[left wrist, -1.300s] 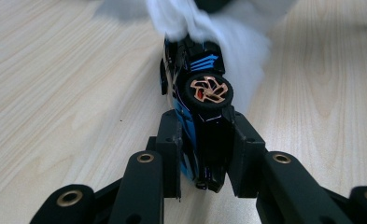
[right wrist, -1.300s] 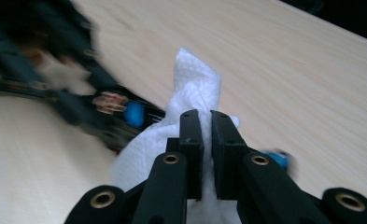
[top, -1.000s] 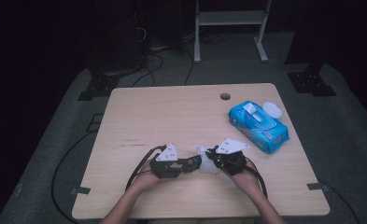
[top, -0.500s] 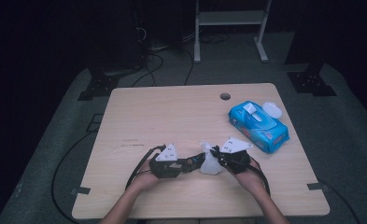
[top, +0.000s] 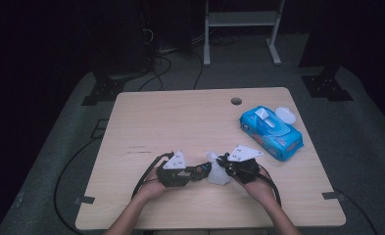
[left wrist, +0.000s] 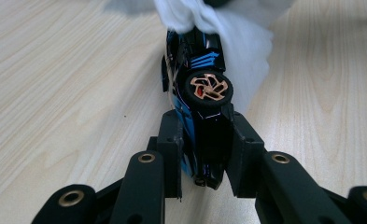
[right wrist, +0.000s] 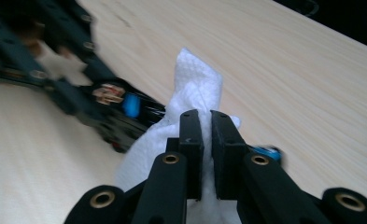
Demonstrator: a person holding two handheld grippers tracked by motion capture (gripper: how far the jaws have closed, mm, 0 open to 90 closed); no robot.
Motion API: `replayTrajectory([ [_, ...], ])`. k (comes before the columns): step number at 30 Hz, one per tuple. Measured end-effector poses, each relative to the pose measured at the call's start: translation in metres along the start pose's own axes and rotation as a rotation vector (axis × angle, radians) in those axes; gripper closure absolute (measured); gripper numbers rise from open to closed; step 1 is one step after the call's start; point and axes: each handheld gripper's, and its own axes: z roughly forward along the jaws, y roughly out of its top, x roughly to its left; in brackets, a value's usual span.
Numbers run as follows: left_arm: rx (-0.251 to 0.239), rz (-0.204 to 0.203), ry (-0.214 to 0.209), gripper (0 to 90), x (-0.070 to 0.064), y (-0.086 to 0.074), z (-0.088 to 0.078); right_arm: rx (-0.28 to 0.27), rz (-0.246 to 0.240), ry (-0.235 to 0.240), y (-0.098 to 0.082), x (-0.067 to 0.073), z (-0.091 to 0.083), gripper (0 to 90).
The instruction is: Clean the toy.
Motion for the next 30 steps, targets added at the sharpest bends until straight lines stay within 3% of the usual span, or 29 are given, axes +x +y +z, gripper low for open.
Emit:
replayTrajectory([
  [5,0.000,0.000,-0.002,70.6,0.001,0.000,0.000,0.010,0.031,-0.036,-0.007,-0.013,-0.006,83.3],
  [10,0.004,0.006,-0.003,70.7,0.001,0.000,-0.001,0.032,0.023,-0.076,-0.007,-0.016,-0.009,83.5],
  [13,0.006,0.008,-0.005,70.7,0.003,0.000,-0.001,0.001,0.060,-0.044,-0.004,-0.013,-0.010,83.5],
  [17,0.006,0.007,-0.001,70.8,0.003,0.000,-0.001,-0.028,0.004,0.021,0.009,0.006,-0.004,83.4],
  [20,0.011,0.010,0.003,70.8,0.002,0.000,-0.001,0.009,-0.027,0.009,0.005,0.007,0.002,83.3],
  [23,0.005,0.004,0.006,70.8,0.001,0.000,0.001,0.005,0.032,-0.037,-0.005,-0.012,-0.005,83.5],
  [25,0.005,0.007,0.003,70.8,0.001,0.001,0.001,0.002,0.060,-0.053,-0.006,-0.015,-0.009,83.6],
  [28,0.001,0.006,0.001,70.8,0.002,0.000,0.001,-0.024,0.051,-0.018,0.000,-0.009,-0.009,83.6],
  [30,0.005,0.010,0.001,70.8,0.002,0.001,0.001,-0.022,0.021,0.009,0.002,-0.002,-0.004,83.4],
])
